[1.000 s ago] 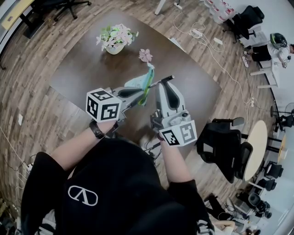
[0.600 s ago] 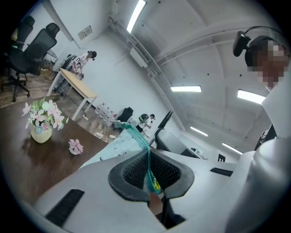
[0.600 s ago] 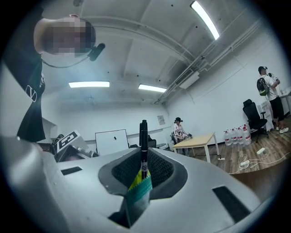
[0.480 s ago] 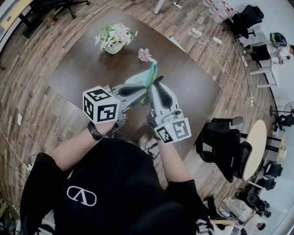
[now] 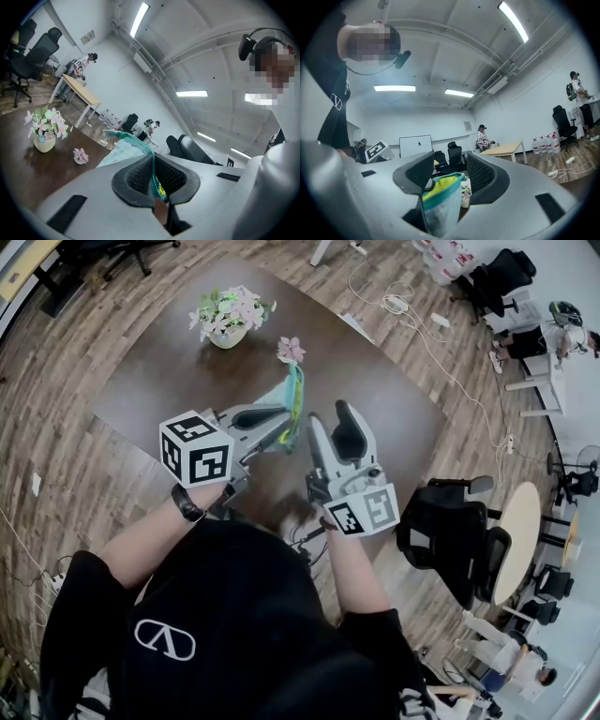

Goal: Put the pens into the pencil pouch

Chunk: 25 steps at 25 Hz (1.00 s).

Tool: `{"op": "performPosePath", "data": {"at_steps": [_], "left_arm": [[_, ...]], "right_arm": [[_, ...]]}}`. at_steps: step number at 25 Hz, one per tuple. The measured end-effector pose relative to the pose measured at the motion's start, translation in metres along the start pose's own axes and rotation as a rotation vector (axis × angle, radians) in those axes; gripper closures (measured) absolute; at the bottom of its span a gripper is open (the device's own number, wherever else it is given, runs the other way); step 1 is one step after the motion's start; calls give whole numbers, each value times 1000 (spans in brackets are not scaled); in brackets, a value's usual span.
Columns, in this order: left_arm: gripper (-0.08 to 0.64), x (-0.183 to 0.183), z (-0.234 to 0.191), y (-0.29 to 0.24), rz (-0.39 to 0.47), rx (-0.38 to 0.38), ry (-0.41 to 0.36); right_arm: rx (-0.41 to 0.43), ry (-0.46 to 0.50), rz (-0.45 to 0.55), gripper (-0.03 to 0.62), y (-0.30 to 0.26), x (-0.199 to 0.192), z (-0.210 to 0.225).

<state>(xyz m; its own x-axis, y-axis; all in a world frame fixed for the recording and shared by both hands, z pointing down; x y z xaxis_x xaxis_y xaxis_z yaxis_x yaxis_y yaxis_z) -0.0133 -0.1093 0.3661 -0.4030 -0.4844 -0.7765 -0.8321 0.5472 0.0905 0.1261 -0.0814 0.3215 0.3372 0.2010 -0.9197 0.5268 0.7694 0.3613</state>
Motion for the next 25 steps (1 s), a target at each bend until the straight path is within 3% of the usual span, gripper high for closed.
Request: {"op": "performPosePath", "data": {"at_steps": [3,8,16,25], "left_arm": [[543,1,-5,7,4,13,3],[543,-3,-20,25,14,53,24],[543,-13,-37,58,35,113,58],[543,-19,-47,88,55,170,81]], "right_arm": [[-73,34,-62,388,4,-7,22],[-180,64,-365,388,11,-76,72],[-223,26,-841,388,20,-207,106],[-271,-48,-1188,397,39,-316,122]]}}
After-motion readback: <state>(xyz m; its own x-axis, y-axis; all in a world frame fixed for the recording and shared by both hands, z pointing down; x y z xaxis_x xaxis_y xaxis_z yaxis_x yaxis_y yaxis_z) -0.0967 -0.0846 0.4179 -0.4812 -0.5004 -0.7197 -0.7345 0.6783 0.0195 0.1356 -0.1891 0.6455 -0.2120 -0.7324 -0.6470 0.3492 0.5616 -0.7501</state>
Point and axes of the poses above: the fingertips, and each gripper's own axes: y backward along the fingers, z to its right, x out of its top, the point moved 6 cm from there along y, backward along the fingers, and after that the axes turned 14 degrees about z, right-handed, at the moved point
